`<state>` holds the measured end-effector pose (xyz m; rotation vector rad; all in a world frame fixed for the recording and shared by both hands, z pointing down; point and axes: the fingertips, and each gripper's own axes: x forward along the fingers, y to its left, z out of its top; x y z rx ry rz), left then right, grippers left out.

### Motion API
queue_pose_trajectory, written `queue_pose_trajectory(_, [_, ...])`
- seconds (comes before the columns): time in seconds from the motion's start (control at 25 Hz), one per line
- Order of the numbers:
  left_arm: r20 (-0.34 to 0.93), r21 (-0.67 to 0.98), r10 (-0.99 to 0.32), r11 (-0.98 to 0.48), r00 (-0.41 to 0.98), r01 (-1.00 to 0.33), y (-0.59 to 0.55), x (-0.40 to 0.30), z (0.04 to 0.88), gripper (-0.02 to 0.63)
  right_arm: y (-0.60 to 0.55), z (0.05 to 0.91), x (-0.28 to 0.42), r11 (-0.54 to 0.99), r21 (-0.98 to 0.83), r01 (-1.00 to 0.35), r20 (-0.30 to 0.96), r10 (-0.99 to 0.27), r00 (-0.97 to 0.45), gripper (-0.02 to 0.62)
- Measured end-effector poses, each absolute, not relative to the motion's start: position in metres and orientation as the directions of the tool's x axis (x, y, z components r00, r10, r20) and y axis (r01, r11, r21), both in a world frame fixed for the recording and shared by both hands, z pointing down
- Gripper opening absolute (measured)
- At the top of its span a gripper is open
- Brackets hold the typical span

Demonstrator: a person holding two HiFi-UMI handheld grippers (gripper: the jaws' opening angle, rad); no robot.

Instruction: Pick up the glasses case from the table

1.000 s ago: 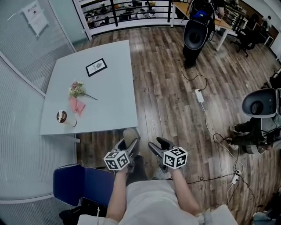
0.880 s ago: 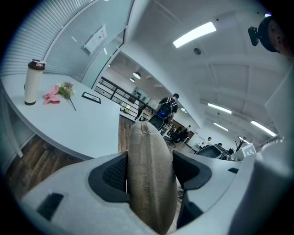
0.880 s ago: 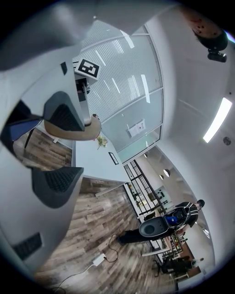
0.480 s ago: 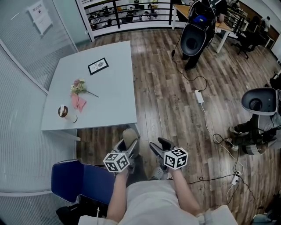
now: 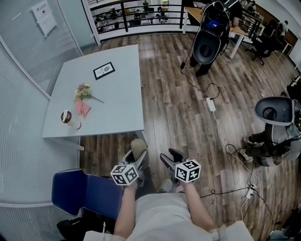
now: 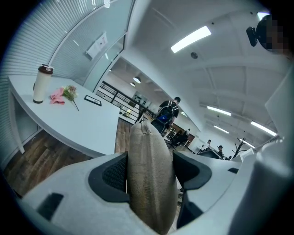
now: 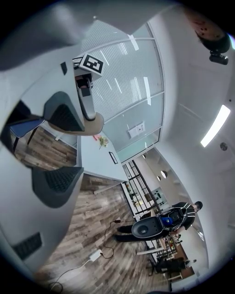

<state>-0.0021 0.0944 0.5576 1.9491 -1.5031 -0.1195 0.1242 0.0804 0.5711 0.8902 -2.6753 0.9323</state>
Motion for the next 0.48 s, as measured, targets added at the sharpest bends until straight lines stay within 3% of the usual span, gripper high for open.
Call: queue_pose_trajectory(0.48, [0.324, 0.528, -0.887, -0.119, 0.329, -0.841, 0.107, 0.006, 0.56, 0.295, 0.093, 0.57, 0.131, 0.637, -0.504, -0.583, 0.336, -0.478, -0.812, 0.219])
